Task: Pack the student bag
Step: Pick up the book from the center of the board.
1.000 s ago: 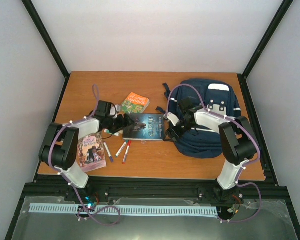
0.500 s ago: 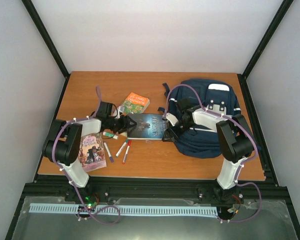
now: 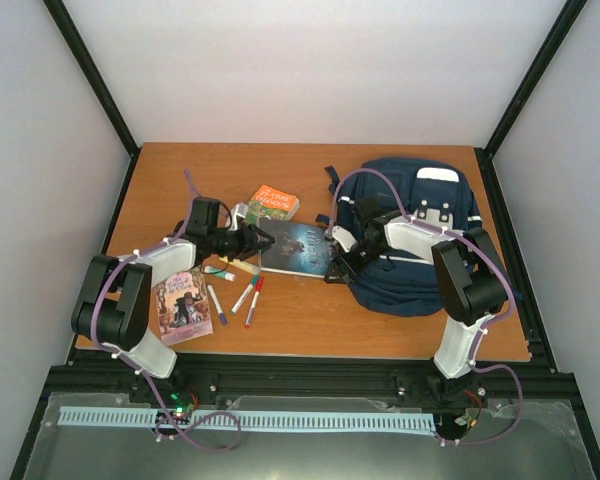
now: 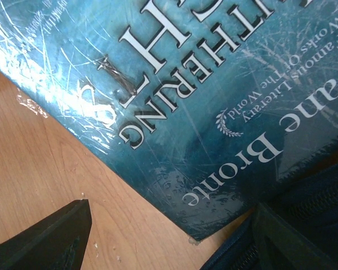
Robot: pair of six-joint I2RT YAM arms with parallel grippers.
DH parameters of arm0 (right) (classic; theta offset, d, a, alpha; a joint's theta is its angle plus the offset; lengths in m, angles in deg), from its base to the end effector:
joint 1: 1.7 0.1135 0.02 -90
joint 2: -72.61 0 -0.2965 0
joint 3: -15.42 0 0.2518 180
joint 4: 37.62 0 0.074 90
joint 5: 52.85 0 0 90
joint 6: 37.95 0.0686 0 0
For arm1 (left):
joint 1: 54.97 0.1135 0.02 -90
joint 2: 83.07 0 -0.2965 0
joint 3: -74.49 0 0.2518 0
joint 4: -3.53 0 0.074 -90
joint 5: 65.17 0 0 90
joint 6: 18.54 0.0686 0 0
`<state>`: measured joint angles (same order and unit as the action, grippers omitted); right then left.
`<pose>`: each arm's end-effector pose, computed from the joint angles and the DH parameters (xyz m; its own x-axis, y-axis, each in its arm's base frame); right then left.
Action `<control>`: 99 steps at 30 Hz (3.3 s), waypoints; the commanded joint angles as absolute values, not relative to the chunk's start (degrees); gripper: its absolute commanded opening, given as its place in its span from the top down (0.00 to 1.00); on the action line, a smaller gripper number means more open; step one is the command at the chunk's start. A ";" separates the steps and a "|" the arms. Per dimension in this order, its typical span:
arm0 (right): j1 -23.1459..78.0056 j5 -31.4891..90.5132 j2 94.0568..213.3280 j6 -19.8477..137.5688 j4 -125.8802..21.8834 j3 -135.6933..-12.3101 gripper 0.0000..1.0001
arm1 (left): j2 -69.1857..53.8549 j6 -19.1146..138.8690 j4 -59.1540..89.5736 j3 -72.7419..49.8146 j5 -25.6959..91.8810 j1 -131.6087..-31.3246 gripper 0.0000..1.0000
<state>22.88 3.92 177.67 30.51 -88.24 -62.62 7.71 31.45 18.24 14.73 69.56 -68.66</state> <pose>0.3022 0.1796 0.1571 -0.6594 -0.6393 -0.3956 -0.7490 0.5130 0.4193 0.3048 -0.1239 0.1923 -0.9478 -0.2392 -0.2107 0.0471 0.5486 -0.8348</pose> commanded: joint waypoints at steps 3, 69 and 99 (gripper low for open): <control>22.64 8.20 180.78 30.73 -88.80 -61.30 0.20 | 6.22 30.60 21.97 11.98 72.16 -70.97 0.66; 16.61 -16.62 163.38 88.33 -63.69 -81.80 0.00 | -13.29 4.63 -12.82 5.29 31.10 -88.58 0.99; 14.57 -10.82 160.68 105.01 -40.57 -75.62 0.42 | -6.38 -7.16 -19.67 9.50 32.13 -92.62 0.96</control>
